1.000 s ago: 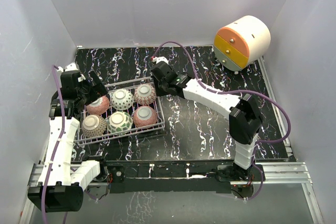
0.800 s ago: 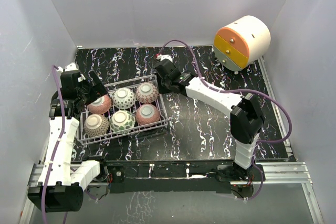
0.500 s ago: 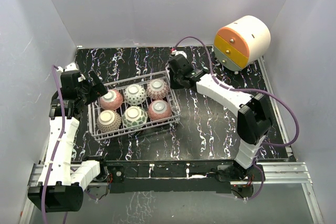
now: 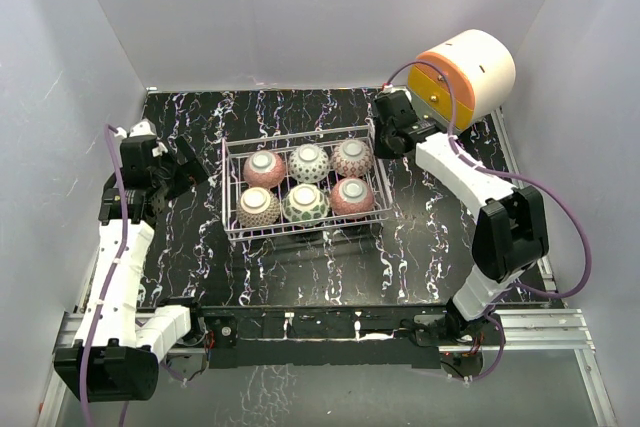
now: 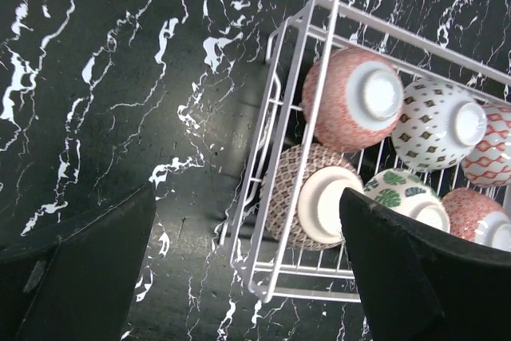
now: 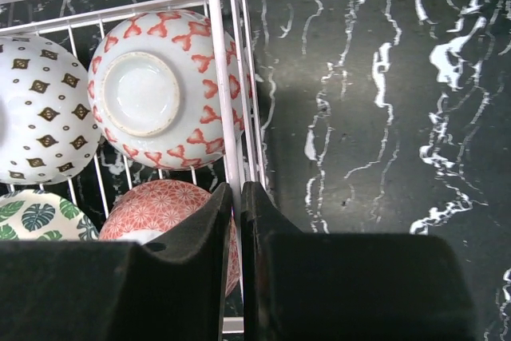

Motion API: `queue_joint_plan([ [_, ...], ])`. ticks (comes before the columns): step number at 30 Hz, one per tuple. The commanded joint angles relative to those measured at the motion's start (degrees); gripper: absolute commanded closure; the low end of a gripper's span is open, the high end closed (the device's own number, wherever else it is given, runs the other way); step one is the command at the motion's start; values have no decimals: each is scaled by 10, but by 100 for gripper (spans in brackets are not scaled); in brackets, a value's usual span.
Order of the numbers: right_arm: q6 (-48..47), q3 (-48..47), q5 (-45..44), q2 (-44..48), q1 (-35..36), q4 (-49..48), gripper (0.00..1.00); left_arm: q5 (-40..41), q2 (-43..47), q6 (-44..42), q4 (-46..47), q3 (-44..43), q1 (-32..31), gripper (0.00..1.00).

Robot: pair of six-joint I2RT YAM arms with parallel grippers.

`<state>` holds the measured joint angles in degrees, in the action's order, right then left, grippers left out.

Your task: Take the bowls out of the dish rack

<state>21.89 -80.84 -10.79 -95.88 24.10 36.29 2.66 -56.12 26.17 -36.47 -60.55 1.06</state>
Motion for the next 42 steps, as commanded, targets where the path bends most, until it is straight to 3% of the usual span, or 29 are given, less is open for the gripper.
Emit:
queue_joint_plan([
  [1, -11, -11, -39, 55, -12, -43, 82, -56, 0, 0, 32, 27, 3, 3],
  [6, -5, 0, -22, 73, -12, -54, 49, -114, 6, 3, 55, 56, 3, 3],
  [11, 0, 20, -4, 88, -12, -58, 42, -122, 11, 0, 60, 86, -4, 4],
  [22, 16, 66, 12, 88, -11, -80, 42, -40, -85, -11, 72, 52, -49, 10],
  [32, 18, 70, 1, 79, -11, -79, 59, 7, -174, -43, 98, 8, -73, 9],
  [38, 23, 76, -8, 66, -11, -90, 63, 8, -193, -56, 107, 10, -81, 30],
  [42, 21, 75, -15, 65, -11, -91, 72, 3, -195, -64, 118, 16, -86, 55],
])
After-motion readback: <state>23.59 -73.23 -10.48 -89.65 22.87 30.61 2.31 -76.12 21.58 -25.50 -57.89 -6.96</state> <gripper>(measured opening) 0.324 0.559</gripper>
